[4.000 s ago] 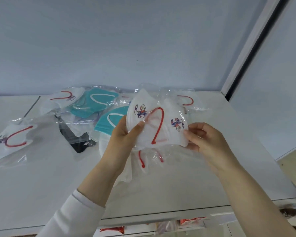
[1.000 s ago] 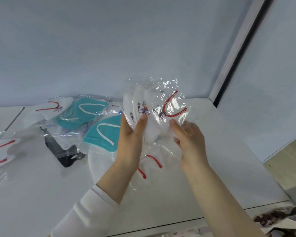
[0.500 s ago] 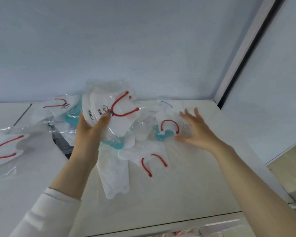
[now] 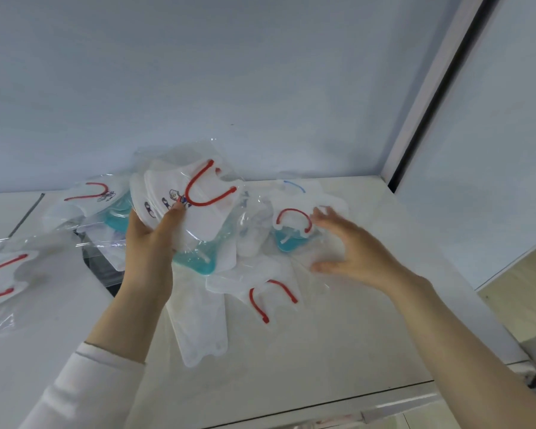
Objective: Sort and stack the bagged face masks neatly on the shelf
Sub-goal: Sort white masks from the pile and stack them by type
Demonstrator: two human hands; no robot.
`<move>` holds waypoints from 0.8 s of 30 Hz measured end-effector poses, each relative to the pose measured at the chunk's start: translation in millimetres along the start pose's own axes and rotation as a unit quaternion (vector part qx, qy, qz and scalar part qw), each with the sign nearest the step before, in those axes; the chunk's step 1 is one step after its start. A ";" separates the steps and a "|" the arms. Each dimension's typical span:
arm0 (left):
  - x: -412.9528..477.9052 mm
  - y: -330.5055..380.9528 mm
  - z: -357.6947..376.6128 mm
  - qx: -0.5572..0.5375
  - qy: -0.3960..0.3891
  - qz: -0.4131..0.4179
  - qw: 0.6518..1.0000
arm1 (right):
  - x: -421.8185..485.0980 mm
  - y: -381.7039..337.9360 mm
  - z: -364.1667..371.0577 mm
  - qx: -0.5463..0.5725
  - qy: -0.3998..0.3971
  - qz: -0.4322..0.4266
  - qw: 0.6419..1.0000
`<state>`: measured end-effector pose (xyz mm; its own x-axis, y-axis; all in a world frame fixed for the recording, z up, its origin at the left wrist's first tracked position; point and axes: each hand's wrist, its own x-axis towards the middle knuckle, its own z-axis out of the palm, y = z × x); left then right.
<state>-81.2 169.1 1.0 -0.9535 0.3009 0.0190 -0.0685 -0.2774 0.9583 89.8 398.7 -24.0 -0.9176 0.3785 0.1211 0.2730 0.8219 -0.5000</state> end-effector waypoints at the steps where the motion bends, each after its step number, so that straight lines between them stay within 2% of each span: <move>1: -0.2 -0.2 3.3 -0.001 -0.002 -0.001 1.000 | 1.8 1.0 6.4 -0.033 -0.021 0.005 0.999; 2: -0.9 -0.5 5.8 0.001 -0.006 -0.001 1.000 | 2.2 1.1 11.6 -0.047 -0.011 0.009 0.999; 6: -1.0 0.1 6.8 0.010 -0.009 0.006 1.000 | -5.3 0.8 12.8 -0.079 0.138 -0.039 0.987; 11: 1.8 -0.1 3.4 -0.001 0.018 0.011 1.000 | -4.6 8.4 17.1 -0.093 0.096 -0.060 0.989; 16: 1.8 0.8 2.3 -0.009 0.024 0.016 1.000 | -3.6 6.6 17.5 -0.147 0.172 -0.111 0.968; 18: 2.9 1.7 1.8 -0.015 0.031 0.018 0.999 | -3.5 5.5 16.7 -0.170 0.129 -0.113 0.970; 20: 2.7 1.4 3.5 -0.016 0.033 0.017 0.999 | 1.2 5.6 16.8 -0.148 0.081 -0.066 0.984; 22: 0.7 1.5 6.9 -0.019 0.033 0.015 0.999 | 5.8 4.2 19.3 -0.134 0.082 -0.046 0.987; 24: -1.1 1.6 8.9 -0.017 0.029 0.015 0.999 | 7.1 1.6 19.6 -0.155 0.112 -0.088 0.978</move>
<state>-77.6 176.4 5.0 -0.9707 0.2386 0.0296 -0.0490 -0.3169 0.9472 78.0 394.3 -40.7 -0.8816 0.2753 0.3834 0.2232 0.9589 -0.1752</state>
